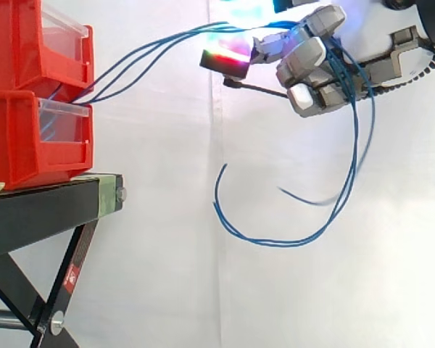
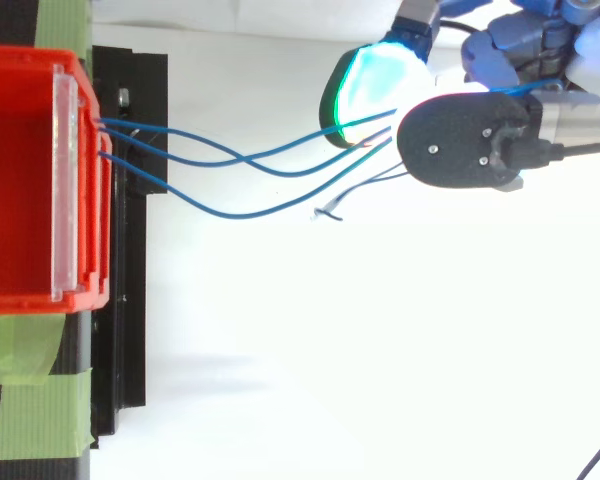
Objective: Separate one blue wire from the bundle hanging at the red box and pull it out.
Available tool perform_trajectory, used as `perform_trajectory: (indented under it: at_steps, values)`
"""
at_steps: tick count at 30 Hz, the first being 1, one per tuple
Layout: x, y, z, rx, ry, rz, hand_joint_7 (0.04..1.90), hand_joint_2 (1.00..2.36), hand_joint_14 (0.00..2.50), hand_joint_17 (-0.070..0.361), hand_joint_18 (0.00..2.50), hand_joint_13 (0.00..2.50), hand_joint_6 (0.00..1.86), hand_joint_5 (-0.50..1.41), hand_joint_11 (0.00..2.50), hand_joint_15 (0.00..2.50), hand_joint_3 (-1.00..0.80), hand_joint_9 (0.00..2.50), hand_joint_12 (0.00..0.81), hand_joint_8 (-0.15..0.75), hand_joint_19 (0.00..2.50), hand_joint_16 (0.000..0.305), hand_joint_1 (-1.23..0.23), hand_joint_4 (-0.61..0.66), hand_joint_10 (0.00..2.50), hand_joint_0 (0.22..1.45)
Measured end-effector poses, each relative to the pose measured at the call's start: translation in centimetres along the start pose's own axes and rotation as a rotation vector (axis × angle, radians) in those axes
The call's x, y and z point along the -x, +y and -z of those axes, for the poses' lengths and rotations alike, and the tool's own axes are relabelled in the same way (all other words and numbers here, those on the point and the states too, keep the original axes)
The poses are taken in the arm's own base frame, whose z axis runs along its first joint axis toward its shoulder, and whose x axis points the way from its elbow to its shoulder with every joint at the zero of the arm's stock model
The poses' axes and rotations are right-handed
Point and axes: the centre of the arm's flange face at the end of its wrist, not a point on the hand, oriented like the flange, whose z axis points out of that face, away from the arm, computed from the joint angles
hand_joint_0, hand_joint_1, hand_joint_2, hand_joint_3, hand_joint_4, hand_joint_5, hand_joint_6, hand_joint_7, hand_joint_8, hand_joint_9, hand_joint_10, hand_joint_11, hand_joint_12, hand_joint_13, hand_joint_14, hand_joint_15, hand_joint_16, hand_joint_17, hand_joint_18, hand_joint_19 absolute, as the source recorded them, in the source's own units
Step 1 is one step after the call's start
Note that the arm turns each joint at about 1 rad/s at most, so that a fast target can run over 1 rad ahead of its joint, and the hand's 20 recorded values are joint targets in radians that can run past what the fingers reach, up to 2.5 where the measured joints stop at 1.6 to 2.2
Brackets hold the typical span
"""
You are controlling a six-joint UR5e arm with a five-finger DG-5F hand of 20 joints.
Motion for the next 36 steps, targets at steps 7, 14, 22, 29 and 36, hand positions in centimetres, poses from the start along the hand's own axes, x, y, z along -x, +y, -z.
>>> perform_trajectory:
  at_steps: [7,14,22,29,36]
  values:
    - [0.00,0.01,0.00,0.000,0.000,0.000,0.87,1.50,1.02,0.162,1.15,0.94,0.93,-0.17,1.06,1.12,-0.17,0.97,0.578,0.417,0.86,0.072,-0.66,0.14,1.82,0.47]
    - [-0.01,0.00,0.00,0.000,0.000,0.000,0.86,1.54,0.93,0.151,1.12,0.93,0.93,-0.18,1.12,1.19,-0.08,0.96,0.534,0.384,0.86,0.067,-0.75,0.10,1.76,0.52]
    - [-0.01,-0.01,0.00,0.000,0.000,0.000,0.87,1.22,0.96,0.157,1.11,0.92,0.93,-0.17,1.10,1.19,-0.13,0.96,0.562,0.409,0.87,0.070,-0.77,0.15,1.80,0.53]
    - [-0.01,0.00,0.00,0.000,0.000,0.000,0.94,1.61,0.90,0.144,1.08,0.91,0.94,-0.18,1.12,1.21,-0.08,0.94,0.515,0.358,0.87,0.064,-0.72,0.04,1.76,0.53]
    - [-0.01,-0.02,-0.01,0.000,0.000,0.000,0.88,1.01,0.53,0.120,0.95,0.89,0.93,-0.21,1.40,1.53,-0.16,0.88,0.445,0.302,0.93,0.053,-0.86,0.14,1.49,0.64]
